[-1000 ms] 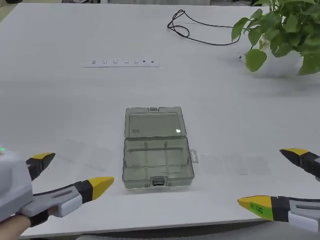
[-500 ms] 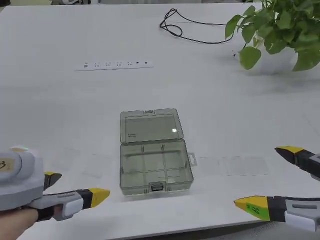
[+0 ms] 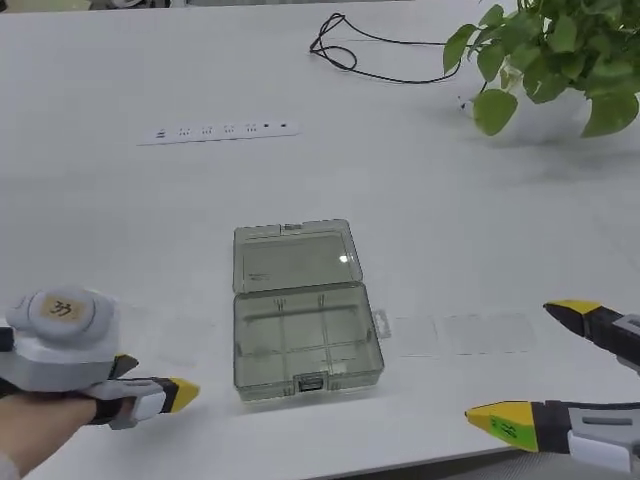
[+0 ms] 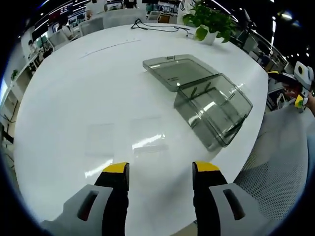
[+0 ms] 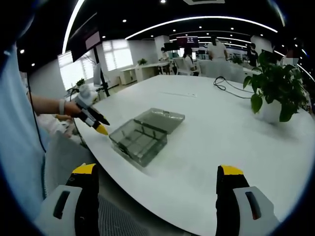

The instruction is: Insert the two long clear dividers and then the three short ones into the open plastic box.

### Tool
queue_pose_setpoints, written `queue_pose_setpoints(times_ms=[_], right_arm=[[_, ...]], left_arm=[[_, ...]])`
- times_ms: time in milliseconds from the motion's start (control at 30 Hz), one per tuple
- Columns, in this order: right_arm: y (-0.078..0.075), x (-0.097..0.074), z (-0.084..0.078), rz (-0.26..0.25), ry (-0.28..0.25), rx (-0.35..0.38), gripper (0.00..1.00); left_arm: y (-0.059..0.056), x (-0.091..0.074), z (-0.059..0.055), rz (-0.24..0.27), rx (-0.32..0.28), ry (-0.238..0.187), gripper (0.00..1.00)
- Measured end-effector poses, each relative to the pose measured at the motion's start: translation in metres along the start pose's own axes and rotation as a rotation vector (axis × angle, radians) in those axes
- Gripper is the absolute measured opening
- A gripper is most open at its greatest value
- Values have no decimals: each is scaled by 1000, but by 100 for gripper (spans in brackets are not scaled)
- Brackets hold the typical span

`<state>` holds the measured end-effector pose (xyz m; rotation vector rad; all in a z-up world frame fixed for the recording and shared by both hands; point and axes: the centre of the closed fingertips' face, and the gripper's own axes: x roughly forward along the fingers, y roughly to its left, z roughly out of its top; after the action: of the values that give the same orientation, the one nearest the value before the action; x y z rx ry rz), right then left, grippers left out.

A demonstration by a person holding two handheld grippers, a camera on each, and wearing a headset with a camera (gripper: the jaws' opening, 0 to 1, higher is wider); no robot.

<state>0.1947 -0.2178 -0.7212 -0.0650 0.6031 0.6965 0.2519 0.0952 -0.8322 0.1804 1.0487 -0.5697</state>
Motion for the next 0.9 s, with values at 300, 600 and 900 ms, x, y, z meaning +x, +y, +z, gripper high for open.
queue_pose_setpoints(times_ms=[300,600,900], right_arm=[[-1,-2,-1,-6,0,6,100],[1,-1,0,-5,1,5,100],[3,1,-1,-2,0,3,100]], left_arm=[[2,6,-5,24,-37,49,44],[2,12,-5,53,-29,87,39],[7,13,-7,114,13,120,34]])
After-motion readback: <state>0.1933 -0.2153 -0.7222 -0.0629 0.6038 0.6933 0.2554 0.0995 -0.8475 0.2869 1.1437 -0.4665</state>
